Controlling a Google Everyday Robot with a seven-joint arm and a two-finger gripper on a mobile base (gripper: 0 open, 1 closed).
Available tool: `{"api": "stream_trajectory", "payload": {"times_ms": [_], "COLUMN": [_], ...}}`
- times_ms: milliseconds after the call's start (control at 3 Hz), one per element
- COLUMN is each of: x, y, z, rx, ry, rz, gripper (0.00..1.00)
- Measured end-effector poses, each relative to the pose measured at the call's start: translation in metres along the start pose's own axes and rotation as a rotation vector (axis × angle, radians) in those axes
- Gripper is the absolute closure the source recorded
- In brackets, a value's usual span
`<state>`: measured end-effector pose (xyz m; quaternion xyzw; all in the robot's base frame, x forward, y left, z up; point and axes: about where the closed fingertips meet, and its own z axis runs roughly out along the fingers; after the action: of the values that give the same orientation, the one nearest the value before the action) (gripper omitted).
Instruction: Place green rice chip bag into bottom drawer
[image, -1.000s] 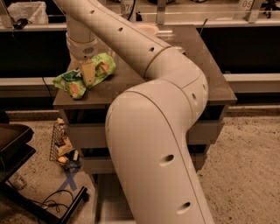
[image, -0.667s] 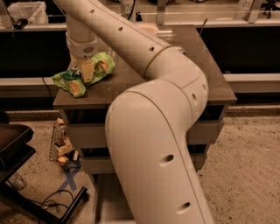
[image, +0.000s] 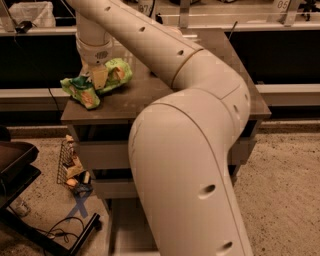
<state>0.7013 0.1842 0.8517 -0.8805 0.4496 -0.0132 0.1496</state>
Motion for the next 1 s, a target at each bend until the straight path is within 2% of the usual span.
{"api": "stream_trajectory", "payload": {"times_ms": [333, 667, 1000], "x": [0.009, 0.012, 0.007], "y": [0.019, 0.064, 0.149], "z": [-0.039, -0.087, -0.128], "rx": [0.083, 0.15, 0.193], "ry": [0.029, 0.081, 0.113], "rz": [0.08, 0.203, 0.412], "gripper": [1.0, 1.0, 1.0]}}
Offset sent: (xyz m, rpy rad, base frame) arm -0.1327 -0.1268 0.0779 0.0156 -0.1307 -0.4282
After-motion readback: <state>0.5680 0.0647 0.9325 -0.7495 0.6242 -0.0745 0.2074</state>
